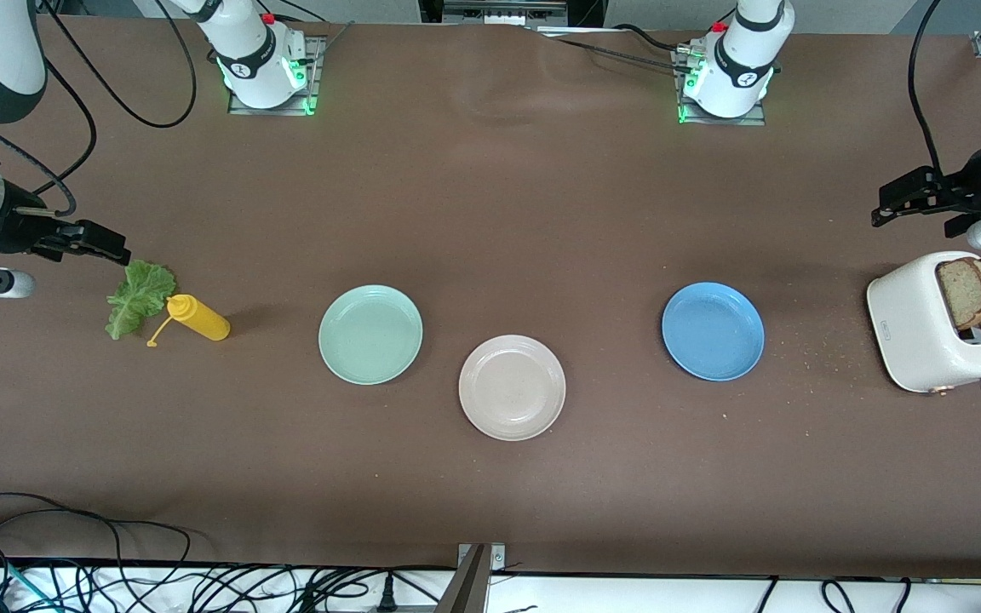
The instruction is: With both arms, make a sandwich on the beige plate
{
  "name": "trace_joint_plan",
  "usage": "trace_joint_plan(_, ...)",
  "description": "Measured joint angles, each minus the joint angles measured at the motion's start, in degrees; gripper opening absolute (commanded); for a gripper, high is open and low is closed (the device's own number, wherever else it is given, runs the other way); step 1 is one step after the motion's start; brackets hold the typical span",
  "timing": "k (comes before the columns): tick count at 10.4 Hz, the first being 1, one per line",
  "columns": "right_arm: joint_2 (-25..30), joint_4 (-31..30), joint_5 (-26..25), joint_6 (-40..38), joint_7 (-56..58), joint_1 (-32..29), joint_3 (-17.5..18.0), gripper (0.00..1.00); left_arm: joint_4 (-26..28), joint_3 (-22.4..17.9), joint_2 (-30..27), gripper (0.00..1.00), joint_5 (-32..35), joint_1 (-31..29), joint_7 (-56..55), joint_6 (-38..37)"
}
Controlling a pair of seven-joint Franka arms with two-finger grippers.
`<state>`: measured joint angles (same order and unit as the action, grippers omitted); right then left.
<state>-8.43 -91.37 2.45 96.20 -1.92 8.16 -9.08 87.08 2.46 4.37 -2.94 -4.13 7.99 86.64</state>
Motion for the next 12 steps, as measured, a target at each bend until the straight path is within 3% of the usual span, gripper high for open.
trace_joint_plan(12,-0.79,1.98,-0.02,0.08,-0.17,-0.21,-0.07,1.00,0.00,0.00,0.02,1.00,0.06,-0.02,0.04,0.00)
